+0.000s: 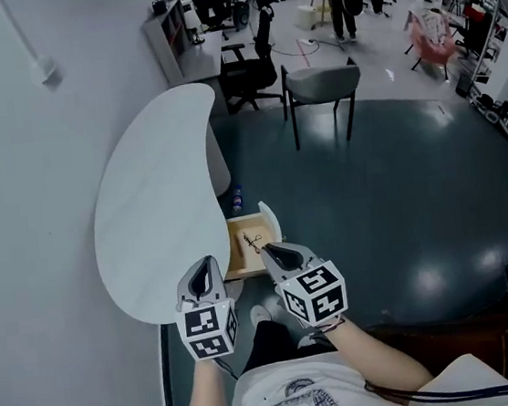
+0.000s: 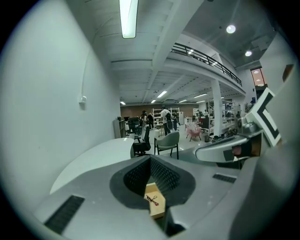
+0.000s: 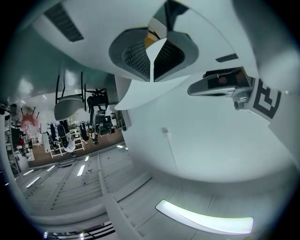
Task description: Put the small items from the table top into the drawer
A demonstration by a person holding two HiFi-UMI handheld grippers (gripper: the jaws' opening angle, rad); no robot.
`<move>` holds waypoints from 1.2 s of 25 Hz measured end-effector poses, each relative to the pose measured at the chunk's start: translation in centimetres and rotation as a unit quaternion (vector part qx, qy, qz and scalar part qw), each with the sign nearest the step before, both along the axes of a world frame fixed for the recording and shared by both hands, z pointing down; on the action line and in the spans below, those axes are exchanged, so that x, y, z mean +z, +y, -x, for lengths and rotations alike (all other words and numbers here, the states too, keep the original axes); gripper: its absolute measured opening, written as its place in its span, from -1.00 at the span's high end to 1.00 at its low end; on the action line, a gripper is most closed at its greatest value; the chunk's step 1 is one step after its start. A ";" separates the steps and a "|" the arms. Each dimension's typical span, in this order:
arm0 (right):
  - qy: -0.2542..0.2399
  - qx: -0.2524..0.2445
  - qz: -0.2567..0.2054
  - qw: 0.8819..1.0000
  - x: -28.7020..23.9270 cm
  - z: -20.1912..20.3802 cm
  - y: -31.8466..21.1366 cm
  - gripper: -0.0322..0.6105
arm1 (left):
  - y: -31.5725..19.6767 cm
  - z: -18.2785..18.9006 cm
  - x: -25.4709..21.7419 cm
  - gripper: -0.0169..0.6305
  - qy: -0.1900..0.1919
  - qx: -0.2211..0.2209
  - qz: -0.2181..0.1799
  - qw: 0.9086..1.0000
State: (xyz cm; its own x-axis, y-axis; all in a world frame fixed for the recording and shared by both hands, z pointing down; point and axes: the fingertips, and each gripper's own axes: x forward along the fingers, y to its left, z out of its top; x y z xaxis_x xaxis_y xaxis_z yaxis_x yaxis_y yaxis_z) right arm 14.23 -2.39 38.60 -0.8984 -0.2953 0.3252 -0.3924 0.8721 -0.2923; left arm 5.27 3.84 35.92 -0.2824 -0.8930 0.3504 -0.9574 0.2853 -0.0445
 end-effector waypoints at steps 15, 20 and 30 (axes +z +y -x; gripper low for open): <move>-0.037 -0.043 -0.040 0.998 -6.4 5.2 5.6 0.79 | 5.2 3.7 -4.7 0.89 0.001 -0.016 -0.035 0.999; -0.032 -0.048 -0.062 0.996 -7.6 9.7 9.8 0.83 | 10.1 7.9 -5.7 0.89 -0.014 -0.021 -0.043 0.999; -0.043 -0.057 -0.089 0.993 -9.8 17.4 19.8 0.83 | 19.8 15.6 -7.0 0.89 -0.018 -0.030 -0.064 0.997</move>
State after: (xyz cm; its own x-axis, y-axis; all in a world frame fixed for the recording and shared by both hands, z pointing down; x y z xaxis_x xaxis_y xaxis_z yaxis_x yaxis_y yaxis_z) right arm -3.14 17.38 28.84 -0.9514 -0.2364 0.1974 -0.2689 0.9501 -0.1581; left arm -10.37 23.60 28.97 -0.3463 -0.9112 0.2231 -0.9371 0.3469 -0.0380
